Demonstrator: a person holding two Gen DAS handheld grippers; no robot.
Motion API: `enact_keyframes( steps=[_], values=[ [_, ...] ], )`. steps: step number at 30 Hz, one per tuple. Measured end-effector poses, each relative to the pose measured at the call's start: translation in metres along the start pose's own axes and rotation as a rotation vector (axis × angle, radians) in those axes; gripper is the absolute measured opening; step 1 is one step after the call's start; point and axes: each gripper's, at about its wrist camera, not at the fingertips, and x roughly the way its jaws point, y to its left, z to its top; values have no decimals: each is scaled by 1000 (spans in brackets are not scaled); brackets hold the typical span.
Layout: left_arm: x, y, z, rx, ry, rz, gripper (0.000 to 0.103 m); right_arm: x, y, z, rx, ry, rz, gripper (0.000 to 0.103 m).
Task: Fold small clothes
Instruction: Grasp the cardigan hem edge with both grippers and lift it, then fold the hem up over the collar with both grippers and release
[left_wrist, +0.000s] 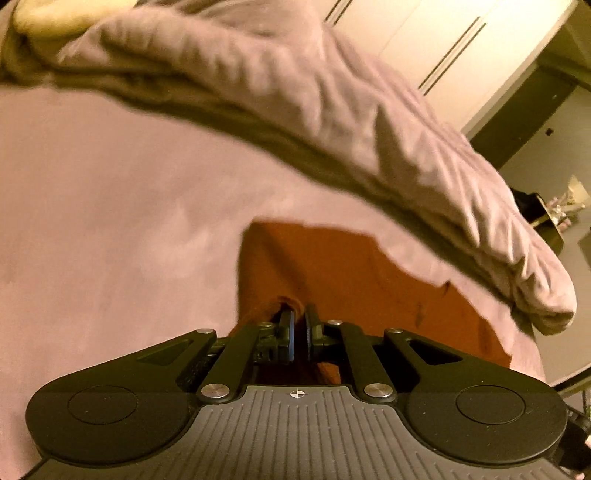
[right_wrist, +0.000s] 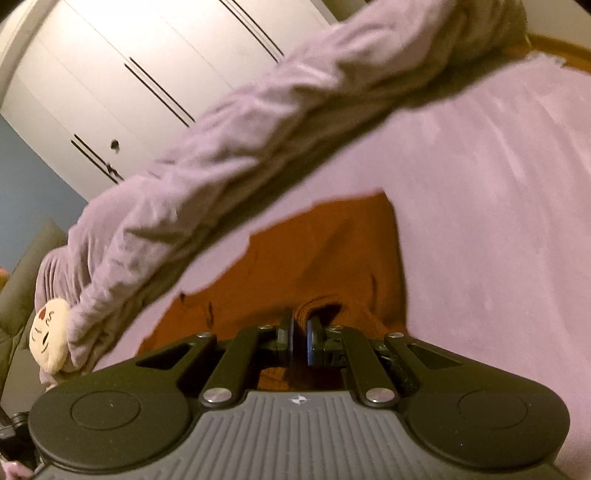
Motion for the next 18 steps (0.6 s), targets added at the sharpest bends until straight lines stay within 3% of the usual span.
enact_keyframes(
  steps=[7,14,15,16,18],
  values=[
    [29,-39,51,83,-106,31,7,29,30,43,-71,-115,-29,5],
    [76,-65,68,159,-202,120,11,80,48,72,-195,-187,-164,5],
    [83,-64,65,158,-208,140,18,86,49,73,-206,-198,-166,5],
    [89,-63,60,152,-206,162,45,92,48,74,-215,-195,-176,5],
    [91,-56,47,133,-211,218,79,106,47,72,-235,-160,-202,10]
  ],
)
